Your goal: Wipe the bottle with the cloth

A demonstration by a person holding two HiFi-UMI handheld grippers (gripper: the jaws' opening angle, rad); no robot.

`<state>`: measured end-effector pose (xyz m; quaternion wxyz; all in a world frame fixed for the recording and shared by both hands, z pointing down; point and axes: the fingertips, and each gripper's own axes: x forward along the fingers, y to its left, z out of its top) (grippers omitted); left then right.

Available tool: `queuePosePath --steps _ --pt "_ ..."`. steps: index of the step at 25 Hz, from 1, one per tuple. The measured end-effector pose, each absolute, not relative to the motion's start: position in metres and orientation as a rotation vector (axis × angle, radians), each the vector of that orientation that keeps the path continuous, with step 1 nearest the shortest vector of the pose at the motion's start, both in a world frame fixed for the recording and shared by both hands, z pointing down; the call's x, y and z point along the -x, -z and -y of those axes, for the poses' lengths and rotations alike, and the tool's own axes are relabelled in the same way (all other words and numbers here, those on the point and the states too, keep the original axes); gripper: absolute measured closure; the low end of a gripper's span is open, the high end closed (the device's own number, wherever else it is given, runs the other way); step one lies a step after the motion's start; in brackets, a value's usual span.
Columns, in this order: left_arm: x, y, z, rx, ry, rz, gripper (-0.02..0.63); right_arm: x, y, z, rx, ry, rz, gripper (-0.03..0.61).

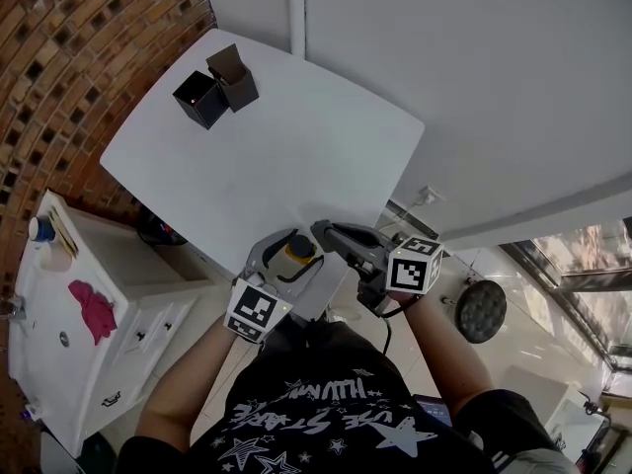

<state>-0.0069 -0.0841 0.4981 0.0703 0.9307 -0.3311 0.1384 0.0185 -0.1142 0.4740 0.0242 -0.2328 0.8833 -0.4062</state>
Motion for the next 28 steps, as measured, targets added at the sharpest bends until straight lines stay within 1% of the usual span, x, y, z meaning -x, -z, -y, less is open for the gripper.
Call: queuePosePath --steps 4,8,13,16,28 --pt "0.007 -0.498 0.078 -2.883 -0.446 0.751 0.348 -0.010 -0.471 0.110 0.595 1.280 -2.755 0.540" --pt "0.006 -0.498 0.075 -2.923 -0.466 0.628 0.348 -0.005 -0.472 0.110 0.566 1.316 -2.753 0.540" --pt "0.007 -0.498 0.078 -2.888 -0.444 0.684 0.344 -0.004 -0.471 0.113 0.592 1.314 -2.737 0.540" --pt "0.012 -0.495 0.079 -2.881 -0.406 0.730 0.313 -0.005 -0.467 0.115 0.581 1.307 -2.724 0.540" --pt "0.040 -0.483 0.066 -2.706 -0.280 0.897 0.311 0.001 -0.488 0.116 0.534 1.413 -2.683 0.540"
